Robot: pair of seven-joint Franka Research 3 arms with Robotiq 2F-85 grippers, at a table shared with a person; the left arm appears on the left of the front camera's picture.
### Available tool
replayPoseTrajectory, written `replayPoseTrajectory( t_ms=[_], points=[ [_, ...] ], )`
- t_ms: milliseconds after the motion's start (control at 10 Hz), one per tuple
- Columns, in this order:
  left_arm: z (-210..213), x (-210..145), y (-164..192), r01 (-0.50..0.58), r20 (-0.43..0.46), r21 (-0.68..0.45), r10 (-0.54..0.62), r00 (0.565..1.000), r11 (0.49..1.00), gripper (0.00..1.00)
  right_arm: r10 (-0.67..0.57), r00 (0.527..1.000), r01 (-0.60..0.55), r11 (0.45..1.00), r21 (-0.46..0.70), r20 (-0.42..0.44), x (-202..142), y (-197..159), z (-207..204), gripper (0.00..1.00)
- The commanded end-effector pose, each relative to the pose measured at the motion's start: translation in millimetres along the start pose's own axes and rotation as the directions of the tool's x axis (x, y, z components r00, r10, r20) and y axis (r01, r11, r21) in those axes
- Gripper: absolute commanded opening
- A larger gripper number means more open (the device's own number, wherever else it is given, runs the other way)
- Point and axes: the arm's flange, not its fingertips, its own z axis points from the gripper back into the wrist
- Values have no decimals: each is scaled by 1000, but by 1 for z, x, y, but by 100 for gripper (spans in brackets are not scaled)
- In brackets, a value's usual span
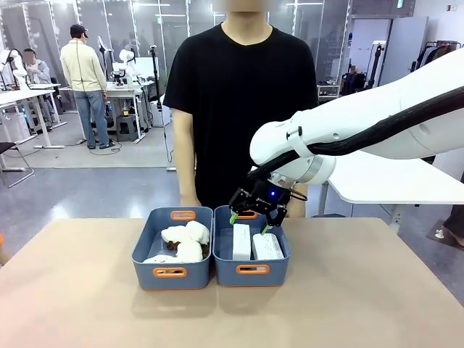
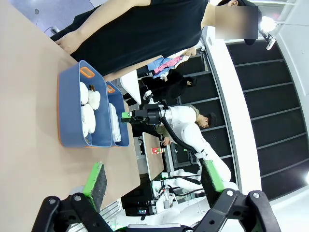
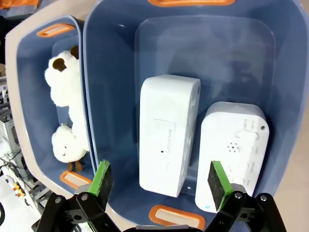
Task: Sort the digital clocks into the basket.
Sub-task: Pick up the Digital clock from the table and place it into the empty Plastic storage basket.
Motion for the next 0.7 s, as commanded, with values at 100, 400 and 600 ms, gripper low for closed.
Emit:
replayPoseTrajectory(
  t_ms=[100,400,600],
  points=[
    [2,-2,-2,15,-14,-6,-15,1000,1000,100,-12,999,15,994,106,-31,-44,-33,67,100],
    [2,-2,-2,15,-14,-6,-15,1000,1000,100,-102,995,99,960,261,-2,-68,-100,119,100],
    [2,-2,-2,15,-14,-6,-15,1000,1000,100,-127,990,138,863,486,-54,-85,-174,165,100]
  ],
)
